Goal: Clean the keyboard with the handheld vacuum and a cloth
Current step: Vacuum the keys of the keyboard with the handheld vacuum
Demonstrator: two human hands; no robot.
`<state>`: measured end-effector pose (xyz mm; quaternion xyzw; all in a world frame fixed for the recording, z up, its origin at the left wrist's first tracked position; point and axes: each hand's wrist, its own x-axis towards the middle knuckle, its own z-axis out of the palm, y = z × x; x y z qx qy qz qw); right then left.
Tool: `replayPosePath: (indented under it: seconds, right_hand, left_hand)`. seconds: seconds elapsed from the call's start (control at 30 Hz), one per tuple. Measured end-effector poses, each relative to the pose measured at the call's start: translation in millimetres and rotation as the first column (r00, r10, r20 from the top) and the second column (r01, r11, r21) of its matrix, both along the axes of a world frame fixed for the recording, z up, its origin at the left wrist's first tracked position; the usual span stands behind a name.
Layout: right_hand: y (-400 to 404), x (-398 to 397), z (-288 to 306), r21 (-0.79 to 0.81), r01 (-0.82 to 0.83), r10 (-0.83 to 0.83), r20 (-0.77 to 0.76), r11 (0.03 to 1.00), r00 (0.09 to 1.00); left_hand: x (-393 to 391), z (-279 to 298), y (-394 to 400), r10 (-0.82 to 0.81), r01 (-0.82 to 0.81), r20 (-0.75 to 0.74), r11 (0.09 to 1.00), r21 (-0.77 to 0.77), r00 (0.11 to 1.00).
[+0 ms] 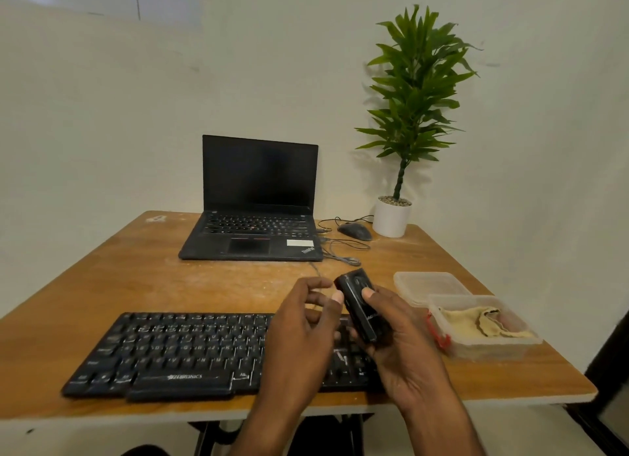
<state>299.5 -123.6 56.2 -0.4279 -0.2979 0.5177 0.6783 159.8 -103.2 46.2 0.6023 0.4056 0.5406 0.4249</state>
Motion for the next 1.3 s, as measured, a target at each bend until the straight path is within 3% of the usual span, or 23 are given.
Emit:
replayPosePath:
  seconds: [0.2,0.4,0.73,1.3]
  right_hand:
    - [-1.0,2.3,3.2,-0.029,-0.105,0.107,0.071,0.994,0.992]
    - [4.8,-13.7,-2.8,0.04,-0.017,0.019,-0.048,0.999,0.999]
    - [13.4,-40.6,-8.4,0.087,0.031,-0.024,-0.077,0.996,0.997]
    - [15.1,-48.4,-12.6,0.053,-0.036,0.042,-0.115,0.998,0.992]
  left_hand:
    - [-24.3,9.2,17.4,-0.098,0.097,-0.011,0.99,-0.103,0.995]
    - [-21.0,1.9,10.5,-0.166,0.195,0.168,0.965,-0.175,0.972]
    - [-19.0,-11.8,7.3,-0.103,0.143,0.219,0.974,-0.177,0.97]
    - [-16.2,-19.4,11.5,-0.053,0.087,0.202,0.983,-0.164,0.978]
